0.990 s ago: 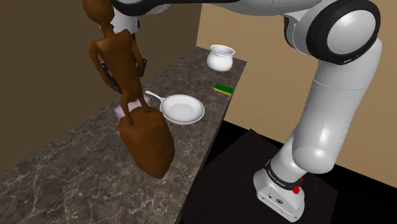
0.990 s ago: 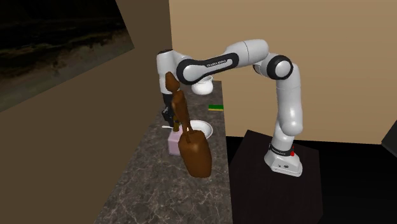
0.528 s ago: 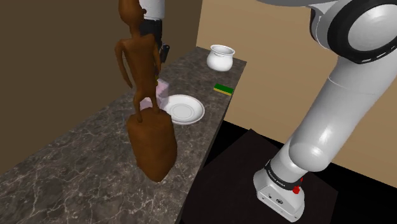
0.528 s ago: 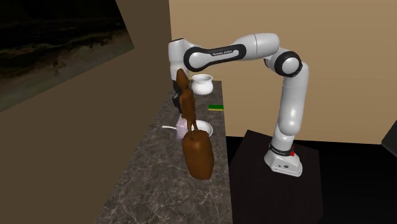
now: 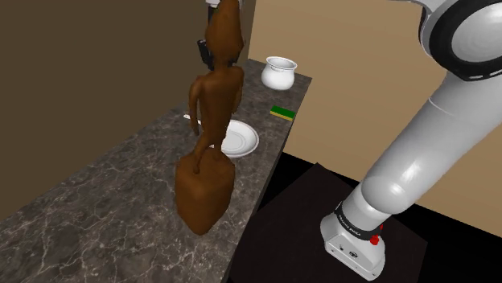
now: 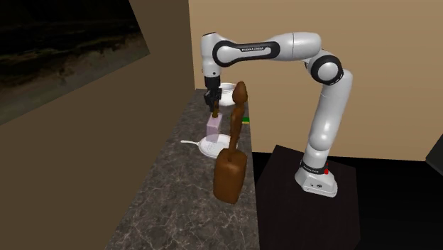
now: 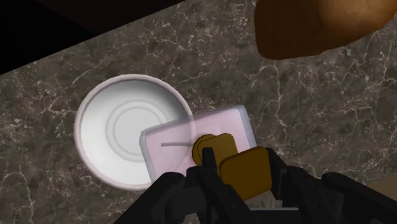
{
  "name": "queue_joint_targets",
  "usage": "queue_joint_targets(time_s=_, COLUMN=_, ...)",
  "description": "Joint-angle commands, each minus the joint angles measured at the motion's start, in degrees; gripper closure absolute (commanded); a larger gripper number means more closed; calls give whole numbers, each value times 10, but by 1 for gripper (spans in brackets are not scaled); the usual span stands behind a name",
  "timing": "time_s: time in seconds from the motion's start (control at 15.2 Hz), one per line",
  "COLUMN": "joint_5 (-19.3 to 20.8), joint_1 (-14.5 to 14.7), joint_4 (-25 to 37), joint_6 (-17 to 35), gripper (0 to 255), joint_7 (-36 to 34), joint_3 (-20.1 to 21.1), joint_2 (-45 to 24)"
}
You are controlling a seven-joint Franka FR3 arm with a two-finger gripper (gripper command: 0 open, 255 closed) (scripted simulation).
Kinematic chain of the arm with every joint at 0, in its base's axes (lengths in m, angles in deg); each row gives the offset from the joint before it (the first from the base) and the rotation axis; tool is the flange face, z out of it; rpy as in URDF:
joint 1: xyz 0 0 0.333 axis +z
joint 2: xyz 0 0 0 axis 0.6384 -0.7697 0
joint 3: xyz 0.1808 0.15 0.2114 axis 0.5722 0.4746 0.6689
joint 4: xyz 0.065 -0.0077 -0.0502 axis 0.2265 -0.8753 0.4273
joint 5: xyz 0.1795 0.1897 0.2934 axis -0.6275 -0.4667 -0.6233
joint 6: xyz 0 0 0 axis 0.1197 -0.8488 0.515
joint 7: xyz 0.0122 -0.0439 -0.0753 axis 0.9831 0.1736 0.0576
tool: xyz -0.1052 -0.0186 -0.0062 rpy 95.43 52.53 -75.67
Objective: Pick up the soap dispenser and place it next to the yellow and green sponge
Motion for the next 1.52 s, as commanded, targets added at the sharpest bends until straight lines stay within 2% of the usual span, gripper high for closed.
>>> queue_joint_targets(time_s=0.0, joint_5=-1, joint_1=-12, joint_4=4, joint_6=-14, gripper=255, joint_7=24, joint_3=-12, joint_2=9)
queue_joint_targets(time_s=0.4, joint_5=2, joint_1=-52, joint_4=27, joint_6=-55, gripper=255, joint_7=101, joint_3=-52, joint_2=21)
queue_joint_targets(time_s=0.79, joint_5=11, joint_1=-89, joint_4=78, joint_6=-101, gripper=255, joint_7=175, joint_3=-92, joint_2=10)
queue_joint_targets(time_s=1.12, joint_5=21, joint_1=-120, joint_4=144, joint_6=-143, gripper=255, joint_7=236, joint_3=-122, joint_2=-18)
queue_joint_targets(time_s=1.45, joint_5=30, joint_1=-152, joint_4=240, joint_6=-193, gripper=255, joint_7=295, joint_3=-150, joint_2=-67)
